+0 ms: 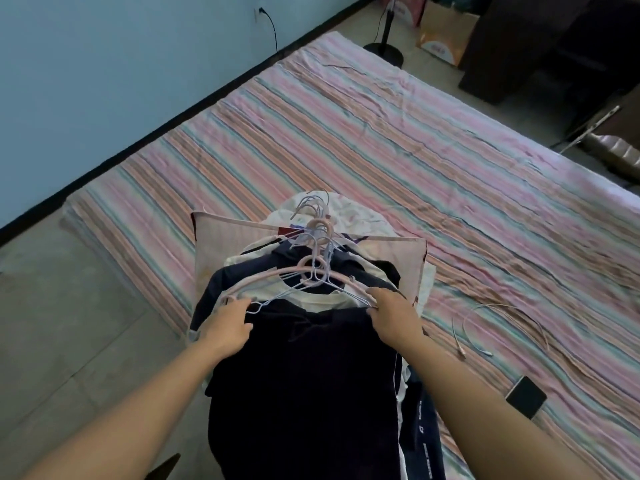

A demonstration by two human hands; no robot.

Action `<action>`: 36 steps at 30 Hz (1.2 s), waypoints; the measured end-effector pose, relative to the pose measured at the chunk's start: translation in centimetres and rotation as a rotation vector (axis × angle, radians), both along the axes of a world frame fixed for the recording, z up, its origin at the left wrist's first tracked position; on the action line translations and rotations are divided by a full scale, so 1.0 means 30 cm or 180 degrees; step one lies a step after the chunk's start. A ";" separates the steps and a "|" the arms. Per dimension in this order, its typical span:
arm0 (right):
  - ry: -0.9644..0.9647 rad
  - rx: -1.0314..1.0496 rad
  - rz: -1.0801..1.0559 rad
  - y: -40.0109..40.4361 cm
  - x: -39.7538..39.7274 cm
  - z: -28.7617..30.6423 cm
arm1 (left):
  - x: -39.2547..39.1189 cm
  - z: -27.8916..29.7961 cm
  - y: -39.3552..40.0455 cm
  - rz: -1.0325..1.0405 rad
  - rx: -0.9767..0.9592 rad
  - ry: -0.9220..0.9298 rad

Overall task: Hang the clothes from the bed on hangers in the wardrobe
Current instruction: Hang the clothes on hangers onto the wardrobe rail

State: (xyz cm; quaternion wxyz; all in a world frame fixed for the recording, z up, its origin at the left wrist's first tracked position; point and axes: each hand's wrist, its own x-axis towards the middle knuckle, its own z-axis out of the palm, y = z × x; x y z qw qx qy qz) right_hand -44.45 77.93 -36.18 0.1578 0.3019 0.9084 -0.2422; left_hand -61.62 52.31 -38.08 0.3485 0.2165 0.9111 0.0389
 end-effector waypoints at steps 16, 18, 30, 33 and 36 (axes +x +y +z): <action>-0.0058 -0.0017 -0.0435 -0.018 -0.055 -0.086 | 0.026 -0.093 0.037 0.0426 0.0399 0.0579; -0.0042 0.0092 -0.0430 -0.029 -0.045 -0.059 | 0.026 -0.084 0.029 0.0517 0.0530 0.0535; 0.0636 0.0200 -0.0506 -0.169 0.082 0.137 | 0.102 0.107 -0.147 0.0629 0.1252 0.0264; 0.0736 0.0253 -0.0495 -0.230 0.126 0.229 | 0.144 0.193 -0.229 0.0604 0.1646 0.0249; 0.0876 0.0318 -0.0372 -0.296 0.172 0.332 | 0.198 0.286 -0.317 0.0710 0.1926 0.0278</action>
